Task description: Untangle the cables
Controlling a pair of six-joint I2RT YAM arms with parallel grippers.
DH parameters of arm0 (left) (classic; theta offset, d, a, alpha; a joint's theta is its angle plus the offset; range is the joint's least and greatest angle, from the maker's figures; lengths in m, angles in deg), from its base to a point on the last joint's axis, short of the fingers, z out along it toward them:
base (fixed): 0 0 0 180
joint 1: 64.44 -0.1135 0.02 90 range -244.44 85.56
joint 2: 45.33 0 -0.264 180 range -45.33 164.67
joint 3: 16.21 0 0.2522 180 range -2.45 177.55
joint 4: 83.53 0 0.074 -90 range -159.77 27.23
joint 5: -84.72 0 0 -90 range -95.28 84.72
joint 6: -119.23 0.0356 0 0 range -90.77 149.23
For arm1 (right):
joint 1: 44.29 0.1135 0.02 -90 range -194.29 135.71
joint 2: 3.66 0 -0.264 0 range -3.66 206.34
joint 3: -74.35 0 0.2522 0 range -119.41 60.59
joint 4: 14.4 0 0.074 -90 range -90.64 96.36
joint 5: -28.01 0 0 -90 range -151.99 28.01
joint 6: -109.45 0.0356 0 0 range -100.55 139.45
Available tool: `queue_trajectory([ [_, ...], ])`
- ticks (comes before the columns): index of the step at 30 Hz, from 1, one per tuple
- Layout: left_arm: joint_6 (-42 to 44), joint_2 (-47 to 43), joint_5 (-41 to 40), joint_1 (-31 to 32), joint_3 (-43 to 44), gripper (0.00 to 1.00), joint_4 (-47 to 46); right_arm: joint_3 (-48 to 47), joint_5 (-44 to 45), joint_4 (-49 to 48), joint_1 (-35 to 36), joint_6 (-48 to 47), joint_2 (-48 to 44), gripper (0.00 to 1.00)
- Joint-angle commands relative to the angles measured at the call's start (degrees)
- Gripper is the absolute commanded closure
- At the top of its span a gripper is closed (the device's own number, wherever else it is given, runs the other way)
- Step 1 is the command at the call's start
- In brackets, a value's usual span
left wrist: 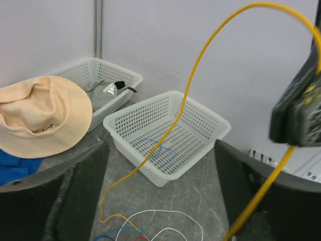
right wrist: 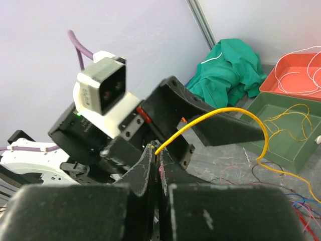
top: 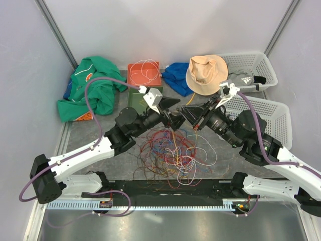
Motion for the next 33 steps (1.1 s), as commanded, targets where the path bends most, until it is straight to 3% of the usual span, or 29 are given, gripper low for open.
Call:
queue_trajectory([
  [1,1.0,0.3,1.4,0.0,-1.0,0.36,-4.5,-2.5,-0.6,-0.7,0.3,0.6,-1.6,1.00],
  [3,1.6,-0.1,2.0,0.0,-0.9,0.71,-5.4,-2.3,0.1,-0.4,0.4,0.2,-1.9,1.00],
  [4,1.5,-0.2,1.4,0.0,-0.5,0.98,-5.3,-1.8,0.4,-0.4,0.3,0.0,-2.4,1.00],
  [16,1.5,2.5,-1.5,-0.1,4.8,0.97,-1.6,-3.0,0.4,0.4,0.3,-0.3,-2.9,1.00],
  [17,1.2,3.1,-1.6,0.0,5.0,0.86,-1.5,-3.2,0.3,0.5,0.3,-0.3,-2.9,1.00],
  [18,0.8,3.6,-1.7,0.0,4.8,0.54,-1.4,-3.5,0.2,0.5,0.3,-0.3,-2.9,1.00],
  [21,-1.2,5.4,-1.9,0.0,3.8,0.15,-2.7,-3.9,-0.3,0.8,0.3,-0.1,-2.7,1.00],
  [23,-1.7,6.5,-1.2,0.0,3.2,0.08,-5.3,-4.0,-0.4,0.9,0.3,-0.1,-2.7,1.00],
  [24,-2.0,6.9,-0.9,0.0,2.7,0.01,-6.1,-4.1,-0.4,0.9,0.3,-0.1,-2.7,1.00],
  [29,-2.4,10.2,1.2,0.0,2.2,0.01,-10.8,-4.5,-1.1,1.0,0.3,0.2,-2.3,1.00],
  [32,-2.1,11.3,3.6,0.0,2.4,0.26,-12.0,-4.3,-1.0,0.9,0.3,-0.1,-2.3,1.00],
  [33,-1.9,11.9,3.9,-0.1,2.9,0.54,-12.0,-4.1,-0.7,0.9,0.3,-0.1,-2.6,1.00],
])
